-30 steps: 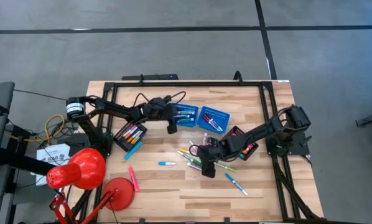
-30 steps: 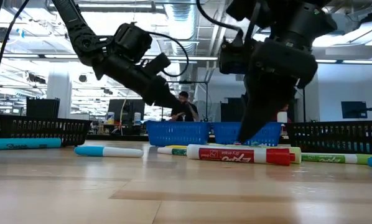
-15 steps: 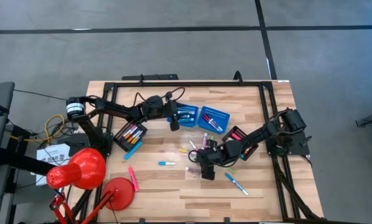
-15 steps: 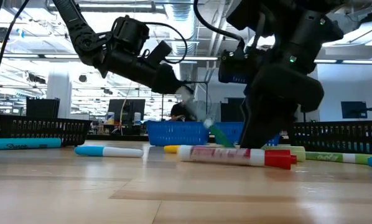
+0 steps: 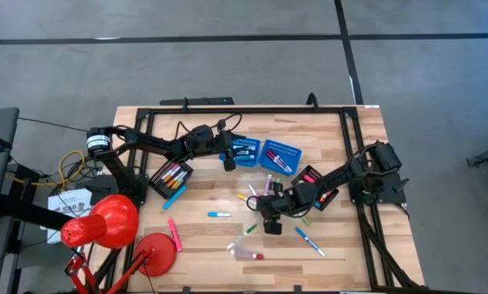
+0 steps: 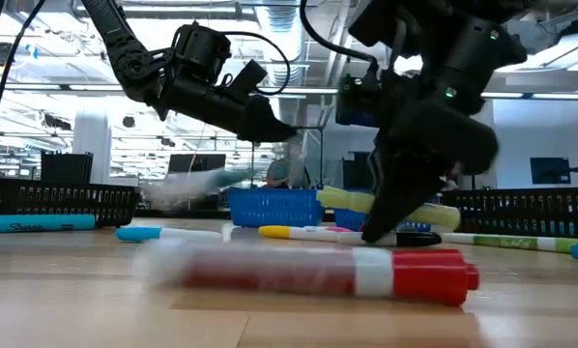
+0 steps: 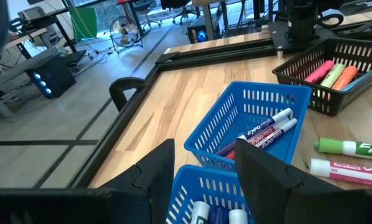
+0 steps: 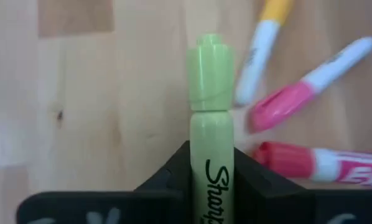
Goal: Pick & Place Markers
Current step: Put the light green highlighter marker into the right black bin
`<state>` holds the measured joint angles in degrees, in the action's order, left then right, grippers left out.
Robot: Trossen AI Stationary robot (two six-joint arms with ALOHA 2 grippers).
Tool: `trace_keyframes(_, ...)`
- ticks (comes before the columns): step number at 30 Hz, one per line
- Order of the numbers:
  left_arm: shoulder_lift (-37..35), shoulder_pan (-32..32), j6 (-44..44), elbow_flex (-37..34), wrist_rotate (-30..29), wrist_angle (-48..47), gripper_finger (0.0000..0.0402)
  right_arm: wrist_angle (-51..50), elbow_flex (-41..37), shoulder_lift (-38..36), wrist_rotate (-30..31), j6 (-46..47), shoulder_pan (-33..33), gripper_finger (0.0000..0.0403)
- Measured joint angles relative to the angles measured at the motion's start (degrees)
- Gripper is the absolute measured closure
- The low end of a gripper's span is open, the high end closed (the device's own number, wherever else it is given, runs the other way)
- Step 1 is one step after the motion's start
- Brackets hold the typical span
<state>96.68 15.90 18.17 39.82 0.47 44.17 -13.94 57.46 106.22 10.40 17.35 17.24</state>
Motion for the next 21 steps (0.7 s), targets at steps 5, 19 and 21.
trace_keyframes(5,0.00,0.00,-0.35,0.02,0.00,0.07,0.0238,-3.81,2.87,-2.82,0.85,-2.35,-0.15,0.0354)
trace_keyframes(19,0.00,-0.13,-0.63,0.01,0.00,0.35,0.0238,-27.20,6.09,-12.62,14.72,3.79,1.28,0.0358)
trace_keyframes(21,0.00,-0.13,-0.63,0.01,0.00,0.35,0.0238,-34.62,6.09,-14.54,17.12,8.52,1.39,0.0352)
